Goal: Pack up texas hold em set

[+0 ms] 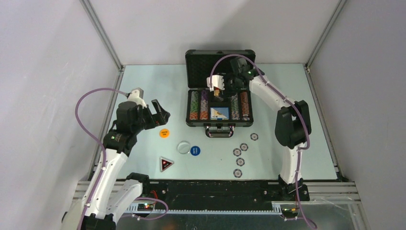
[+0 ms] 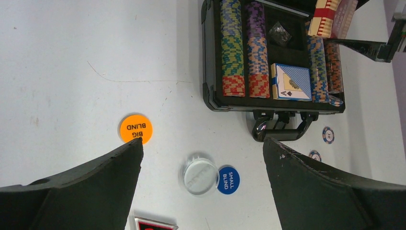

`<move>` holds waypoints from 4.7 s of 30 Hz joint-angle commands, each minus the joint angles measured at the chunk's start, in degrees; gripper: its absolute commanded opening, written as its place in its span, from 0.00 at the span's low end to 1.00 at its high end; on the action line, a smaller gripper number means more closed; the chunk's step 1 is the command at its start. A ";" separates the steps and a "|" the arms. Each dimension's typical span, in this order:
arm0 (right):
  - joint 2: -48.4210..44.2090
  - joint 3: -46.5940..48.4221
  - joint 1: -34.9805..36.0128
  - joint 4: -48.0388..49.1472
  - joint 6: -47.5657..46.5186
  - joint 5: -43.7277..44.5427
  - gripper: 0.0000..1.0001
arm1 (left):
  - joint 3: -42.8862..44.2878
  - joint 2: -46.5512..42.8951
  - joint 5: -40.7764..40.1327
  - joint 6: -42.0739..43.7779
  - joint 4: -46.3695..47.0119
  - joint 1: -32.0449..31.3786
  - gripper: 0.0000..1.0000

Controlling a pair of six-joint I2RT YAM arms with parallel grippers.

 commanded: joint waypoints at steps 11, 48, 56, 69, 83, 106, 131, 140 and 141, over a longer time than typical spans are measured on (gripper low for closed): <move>12.88 18.75 0.33 -8.31 -7.31 -0.71 0.00 | -0.56 0.06 1.10 1.17 1.56 0.77 1.00; 18.22 21.34 2.91 -10.16 1.11 10.61 0.00 | -0.64 0.08 2.23 0.99 1.74 0.79 1.00; 18.79 21.75 2.65 -12.68 0.70 12.27 0.00 | -0.71 0.03 2.34 0.98 1.73 0.85 1.00; 20.21 22.74 2.70 -16.86 0.02 14.18 0.10 | -0.73 0.11 2.38 0.98 1.84 0.86 1.00; 18.42 23.07 2.00 -16.30 2.13 10.24 0.98 | -0.82 0.09 2.48 0.98 1.89 0.84 1.00; 5.32 13.48 0.07 1.92 18.99 -8.81 1.00 | -0.82 0.19 2.84 0.89 2.01 0.79 1.00; -1.68 -1.78 5.06 31.98 81.42 21.39 0.99 | -0.93 0.27 3.28 0.85 2.12 1.08 1.00; 4.82 -1.85 8.71 41.00 80.47 36.84 0.94 | -1.08 -0.22 3.15 0.98 2.24 1.21 1.00; 5.26 -2.38 8.72 41.61 80.06 37.43 0.94 | -1.04 -0.15 3.16 0.98 2.18 1.17 1.00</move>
